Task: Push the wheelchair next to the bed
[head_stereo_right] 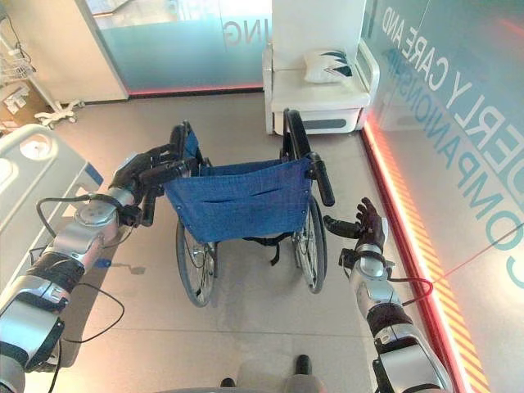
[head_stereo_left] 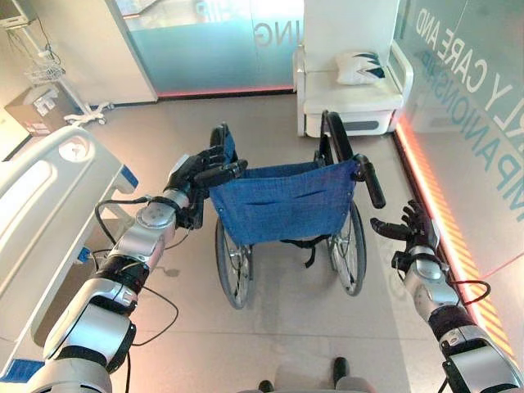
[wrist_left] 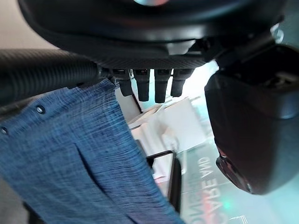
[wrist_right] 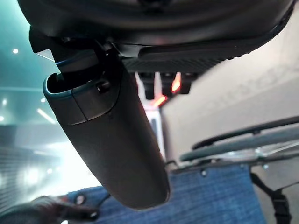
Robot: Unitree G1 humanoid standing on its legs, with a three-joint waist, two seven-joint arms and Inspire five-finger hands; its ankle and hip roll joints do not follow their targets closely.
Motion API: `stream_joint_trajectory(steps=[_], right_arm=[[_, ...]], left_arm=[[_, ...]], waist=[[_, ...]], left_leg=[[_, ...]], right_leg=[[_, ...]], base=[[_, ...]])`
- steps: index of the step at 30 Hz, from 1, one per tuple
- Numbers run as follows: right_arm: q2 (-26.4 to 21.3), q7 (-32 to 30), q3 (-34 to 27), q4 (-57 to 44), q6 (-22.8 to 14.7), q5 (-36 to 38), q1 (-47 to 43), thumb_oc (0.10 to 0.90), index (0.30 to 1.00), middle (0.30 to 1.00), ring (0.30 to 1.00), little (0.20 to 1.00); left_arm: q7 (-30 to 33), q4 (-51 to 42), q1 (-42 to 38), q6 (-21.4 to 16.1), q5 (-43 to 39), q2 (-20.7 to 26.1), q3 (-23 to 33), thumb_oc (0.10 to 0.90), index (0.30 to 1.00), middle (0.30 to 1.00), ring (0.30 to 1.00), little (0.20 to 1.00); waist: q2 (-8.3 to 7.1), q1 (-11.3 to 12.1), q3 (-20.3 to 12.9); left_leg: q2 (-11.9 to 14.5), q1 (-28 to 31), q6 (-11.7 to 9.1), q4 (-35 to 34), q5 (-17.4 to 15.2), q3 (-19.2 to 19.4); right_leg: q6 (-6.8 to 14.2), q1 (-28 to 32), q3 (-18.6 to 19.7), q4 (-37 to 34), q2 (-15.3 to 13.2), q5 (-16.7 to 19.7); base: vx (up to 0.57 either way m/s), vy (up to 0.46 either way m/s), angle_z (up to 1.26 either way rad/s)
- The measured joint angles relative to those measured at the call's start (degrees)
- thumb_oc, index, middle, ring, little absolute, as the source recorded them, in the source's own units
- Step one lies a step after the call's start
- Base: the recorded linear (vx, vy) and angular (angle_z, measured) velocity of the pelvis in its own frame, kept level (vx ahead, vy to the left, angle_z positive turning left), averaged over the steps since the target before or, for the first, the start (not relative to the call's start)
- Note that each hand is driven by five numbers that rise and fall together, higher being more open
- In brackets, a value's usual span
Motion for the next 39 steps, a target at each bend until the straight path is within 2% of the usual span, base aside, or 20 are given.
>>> stream_joint_trajectory(steps=[7, 11, 14, 18, 21, 24, 29, 33, 37, 39], right_arm=[[-0.22, 0.00, 0.26, 1.22, 0.00, 0.09, -0.03, 0.800, 0.900, 0.900, 0.900, 0.900], [-1.33, 0.01, 2.28, 1.68, 0.00, 0.24, -0.66, 0.800, 0.900, 0.900, 0.900, 0.900], [-2.00, -0.09, 2.58, 1.54, -0.02, 0.26, -2.88, 0.800, 0.900, 0.900, 0.900, 0.900], [-3.09, -1.45, 2.59, -1.90, -0.05, 0.28, -4.16, 0.800, 0.900, 0.900, 0.900, 0.900], [-3.47, -3.27, 2.62, -6.41, -0.18, 0.32, -4.51, 0.800, 0.900, 0.900, 0.900, 0.900], [-3.50, -5.52, 2.51, -12.38, -0.65, 0.44, -4.88, 0.800, 0.900, 0.900, 0.900, 0.900], [-4.56, -9.54, 1.27, -15.16, -0.59, -0.05, -7.27, 0.800, 0.900, 0.900, 0.900, 0.900], [-5.03, -9.55, 0.81, -16.68, -0.32, -0.10, -11.28, 0.800, 0.900, 0.900, 0.900, 0.900], [-6.20, -9.15, -0.43, -21.69, 0.16, -0.15, -11.56, 0.800, 0.900, 0.900, 0.900, 0.900], [-6.38, -8.27, -0.54, -23.86, 1.50, -0.16, -11.56, 0.800, 0.900, 0.900, 0.900, 0.900]], left_arm=[[-1.44, 3.76, -4.57, 2.96, 8.44, 0.84, -4.64, 0.800, 0.900, 0.900, 0.900, 0.900], [0.04, 6.20, -6.73, 3.16, 15.05, 0.86, -7.98, 0.800, 0.900, 0.900, 0.900, 0.900], [4.76, 6.20, -6.93, 3.04, 16.68, 1.10, -8.14, 0.800, 0.900, 0.900, 0.900, 0.900], [10.02, 5.01, -6.95, 2.10, 18.42, 1.12, -8.14, 0.800, 0.900, 0.900, 0.900, 0.900], [14.57, 2.94, -6.82, 1.71, 18.77, 1.17, -8.10, 0.800, 0.900, 0.900, 0.900, 0.900], [18.08, -2.86, -4.18, 1.67, 18.74, 1.41, -5.89, 0.800, 0.900, 0.900, 0.900, 0.900], [18.81, -6.05, -1.21, 0.81, 17.61, 1.36, -1.52, 0.800, 0.900, 0.900, 0.900, 0.900], [19.23, -6.59, 0.71, 0.28, 16.13, 1.32, 1.50, 0.800, 0.900, 0.900, 0.900, 0.900], [19.23, -12.47, 4.35, 0.09, 15.74, 1.35, 5.11, 0.800, 0.900, 0.900, 0.900, 0.900], [18.68, -14.48, 5.91, 0.02, 15.49, 1.36, 6.50, 0.800, 0.900, 0.900, 0.900, 0.900]], waist=[[0.00, -0.18, 0.05], [0.02, -0.67, 0.14], [-0.07, -1.75, 1.36], [-0.18, -1.71, 2.83], [-0.91, -1.52, 4.00], [-1.71, -0.92, 4.91], [-2.06, 0.42, 5.24], [-2.08, 0.93, 5.25], [-2.13, 1.81, 5.26], [-2.23, 3.04, 5.29]], left_leg=[[-0.06, -0.62, -0.03, 0.00, -0.01, 1.30], [-0.05, -1.20, -0.05, 0.00, 0.01, 1.60], [-0.04, -1.18, -0.05, 0.01, 0.01, 1.75], [0.04, -1.28, -0.06, 0.01, 0.02, 1.77], [0.12, -1.50, -0.10, 0.01, 0.05, 1.45], [0.12, -1.60, -0.10, 0.02, 0.04, 1.15], [0.13, -1.70, -0.09, 0.01, 0.04, 0.93], [0.18, -1.50, -0.11, 0.01, 0.05, 0.67], [0.14, -1.18, -0.12, 0.01, 0.07, -0.53], [0.14, -1.00, -0.12, 0.01, 0.07, -0.56]], right_leg=[[0.01, -1.39, 1.12, -0.01, 0.08, 0.28], [-0.06, -2.13, 1.30, 0.00, 0.16, 0.48], [-0.09, -2.14, 1.32, 0.01, 0.17, 0.56], [-0.26, -2.30, 1.35, 0.02, 0.30, 0.70], [-0.32, -2.40, 1.30, 0.04, 0.38, 0.75], [-0.33, -2.38, 1.21, 0.04, 0.37, 0.73], [-0.35, -2.35, 0.92, 0.04, 0.34, 0.72], [-0.40, -1.99, 0.66, 0.03, 0.33, 0.68], [-0.40, -1.08, -0.45, 0.02, 0.14, 0.61], [-0.42, -0.90, -0.48, 0.01, 0.13, 0.59]], base=[[-0.05, -0.022, -0.10], [-0.02, -0.009, -0.04], [-0.01, -0.008, -0.01], [-0.01, -0.006, -0.01], [-0.02, -0.018, 0.04], [0.01, -0.010, 0.03], [0.05, -0.005, 0.02], [0.06, -0.003, 0.03], [0.04, 0.000, 0.14], [0.01, -0.001, 0.03]])
